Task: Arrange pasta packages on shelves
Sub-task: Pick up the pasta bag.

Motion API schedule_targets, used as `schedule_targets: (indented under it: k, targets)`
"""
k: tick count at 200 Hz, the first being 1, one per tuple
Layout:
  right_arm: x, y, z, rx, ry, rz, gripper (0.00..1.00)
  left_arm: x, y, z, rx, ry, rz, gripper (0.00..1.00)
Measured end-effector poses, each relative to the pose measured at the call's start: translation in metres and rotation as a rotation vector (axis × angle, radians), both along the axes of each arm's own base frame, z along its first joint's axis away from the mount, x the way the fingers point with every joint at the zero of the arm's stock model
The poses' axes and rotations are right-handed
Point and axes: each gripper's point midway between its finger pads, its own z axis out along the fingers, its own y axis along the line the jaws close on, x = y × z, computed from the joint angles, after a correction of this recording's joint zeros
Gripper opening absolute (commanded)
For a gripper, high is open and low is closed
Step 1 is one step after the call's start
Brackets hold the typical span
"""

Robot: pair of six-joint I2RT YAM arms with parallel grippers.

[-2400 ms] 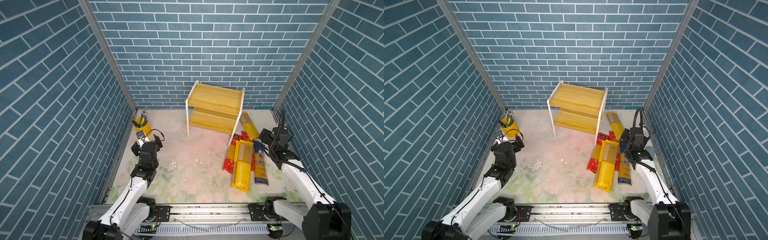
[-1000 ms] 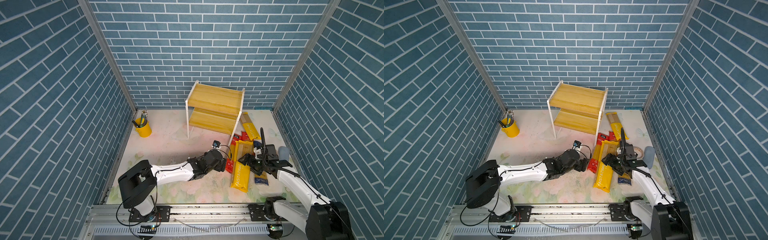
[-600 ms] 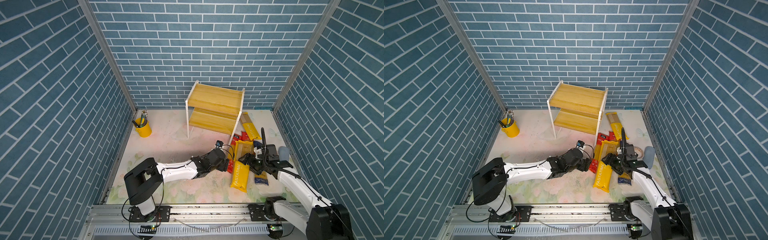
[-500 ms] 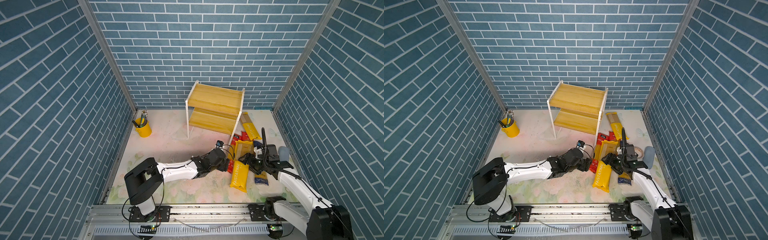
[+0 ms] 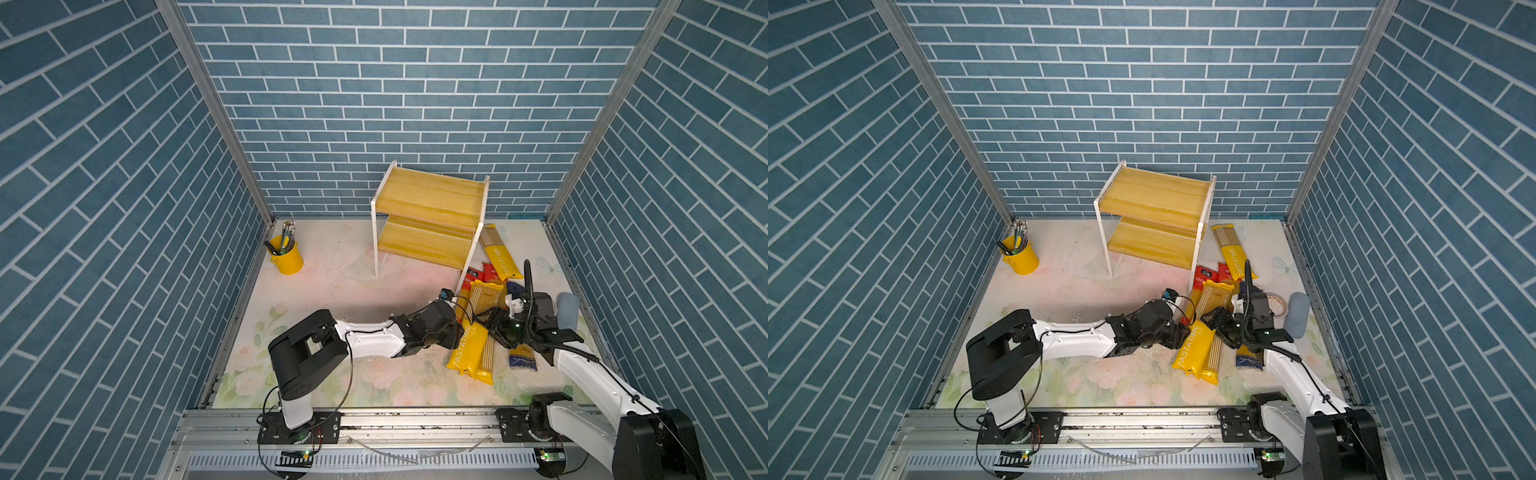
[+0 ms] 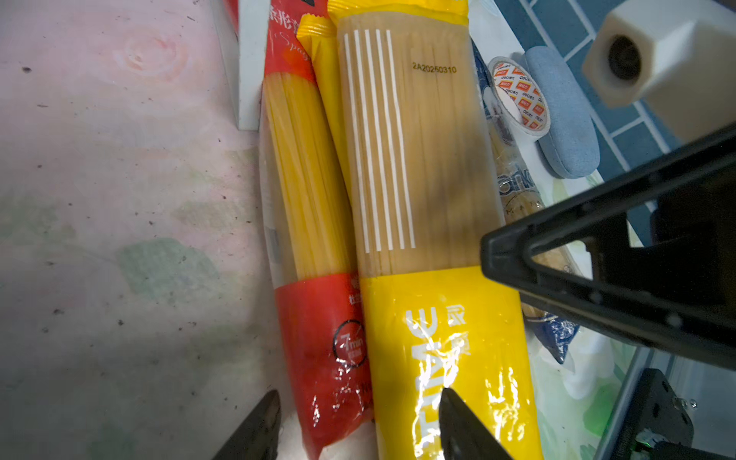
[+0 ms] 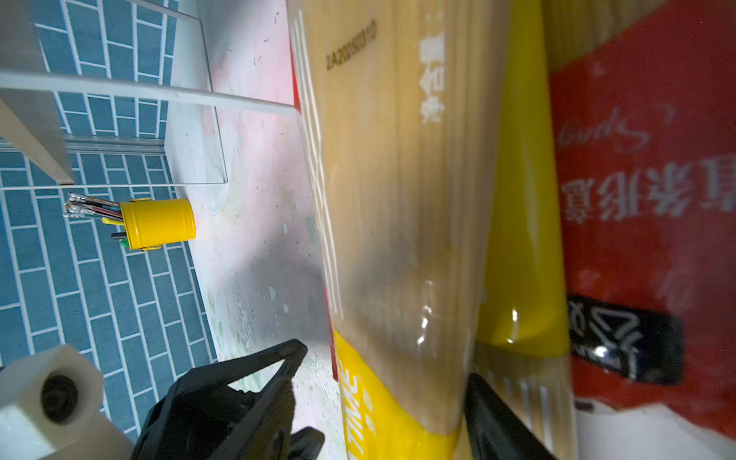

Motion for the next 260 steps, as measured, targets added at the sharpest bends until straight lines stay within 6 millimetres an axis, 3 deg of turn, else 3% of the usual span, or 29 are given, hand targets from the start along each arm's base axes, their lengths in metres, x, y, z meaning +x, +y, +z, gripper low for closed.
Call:
schedule_targets:
  k: [55,127,186,223,260]
  targets:
    - [0.005,0.003,0.000,0.025,-0.012,-0.005,0.59,0.000,-0.005,0.005,-0.031,0.002,-0.001,0.53]
    - [0.008,0.001,0.000,0.029,-0.037,-0.027,0.54,0.002,-0.014,0.006,-0.058,0.013,-0.005,0.50]
    - [0.012,0.001,-0.011,0.045,-0.016,-0.054,0.35,0.002,-0.013,0.007,-0.060,0.013,0.000,0.50]
    - [0.015,0.002,-0.007,0.064,-0.025,-0.067,0.19,0.002,0.002,0.026,-0.079,-0.018,0.026,0.50]
    - [0.015,0.003,-0.005,0.092,-0.034,-0.075,0.16,0.007,0.013,0.048,-0.107,-0.058,0.061,0.51]
